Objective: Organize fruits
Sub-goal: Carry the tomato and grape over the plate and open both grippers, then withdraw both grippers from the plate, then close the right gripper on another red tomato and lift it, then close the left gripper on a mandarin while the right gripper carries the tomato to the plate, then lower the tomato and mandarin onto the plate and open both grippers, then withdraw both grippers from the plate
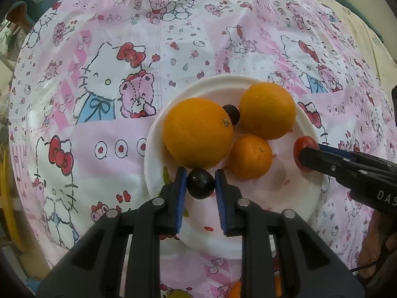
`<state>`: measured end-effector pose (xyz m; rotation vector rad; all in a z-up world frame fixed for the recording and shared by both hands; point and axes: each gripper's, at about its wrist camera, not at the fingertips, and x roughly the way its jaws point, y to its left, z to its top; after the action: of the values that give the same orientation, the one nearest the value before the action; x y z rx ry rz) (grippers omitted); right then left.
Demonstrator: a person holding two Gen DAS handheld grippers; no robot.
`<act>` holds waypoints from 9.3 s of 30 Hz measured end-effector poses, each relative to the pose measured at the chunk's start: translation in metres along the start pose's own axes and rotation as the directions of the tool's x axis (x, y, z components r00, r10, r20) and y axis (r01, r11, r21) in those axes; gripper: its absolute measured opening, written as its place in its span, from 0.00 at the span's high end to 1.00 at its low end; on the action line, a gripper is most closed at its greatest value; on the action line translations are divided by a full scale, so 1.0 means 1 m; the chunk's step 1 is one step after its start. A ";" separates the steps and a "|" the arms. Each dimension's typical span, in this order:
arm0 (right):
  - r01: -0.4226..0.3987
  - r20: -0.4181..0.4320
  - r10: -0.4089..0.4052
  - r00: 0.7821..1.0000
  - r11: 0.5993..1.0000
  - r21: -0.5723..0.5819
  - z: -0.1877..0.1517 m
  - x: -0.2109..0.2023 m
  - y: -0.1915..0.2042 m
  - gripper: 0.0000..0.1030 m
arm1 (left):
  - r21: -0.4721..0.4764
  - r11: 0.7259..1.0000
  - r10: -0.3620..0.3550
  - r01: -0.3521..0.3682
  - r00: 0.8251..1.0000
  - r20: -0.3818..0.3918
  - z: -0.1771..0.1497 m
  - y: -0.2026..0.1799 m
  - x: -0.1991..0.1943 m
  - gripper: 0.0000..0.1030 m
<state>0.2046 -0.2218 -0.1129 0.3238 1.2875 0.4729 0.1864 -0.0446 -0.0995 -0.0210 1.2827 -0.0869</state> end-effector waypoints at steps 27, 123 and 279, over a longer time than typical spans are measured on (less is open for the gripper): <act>-0.035 0.149 0.036 0.988 0.999 -0.013 0.009 -0.041 0.008 0.12 | 0.000 1.000 0.023 -0.023 0.993 0.118 -0.006 -0.002 -0.033 0.30; 0.212 0.142 -0.189 0.972 0.963 -0.168 -0.120 -0.094 0.026 0.71 | -0.195 0.972 -0.142 0.131 0.989 -0.042 -0.115 0.016 -0.065 0.23; 0.090 0.277 -0.059 0.959 0.991 -0.102 -0.063 -0.110 0.041 0.19 | -0.106 0.992 0.092 -0.062 0.948 0.303 -0.076 0.038 -0.120 0.29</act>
<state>0.1151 -0.2445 -0.0171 0.2343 0.9960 0.4192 0.0818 0.0050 -0.0092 -0.0642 0.9726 0.0443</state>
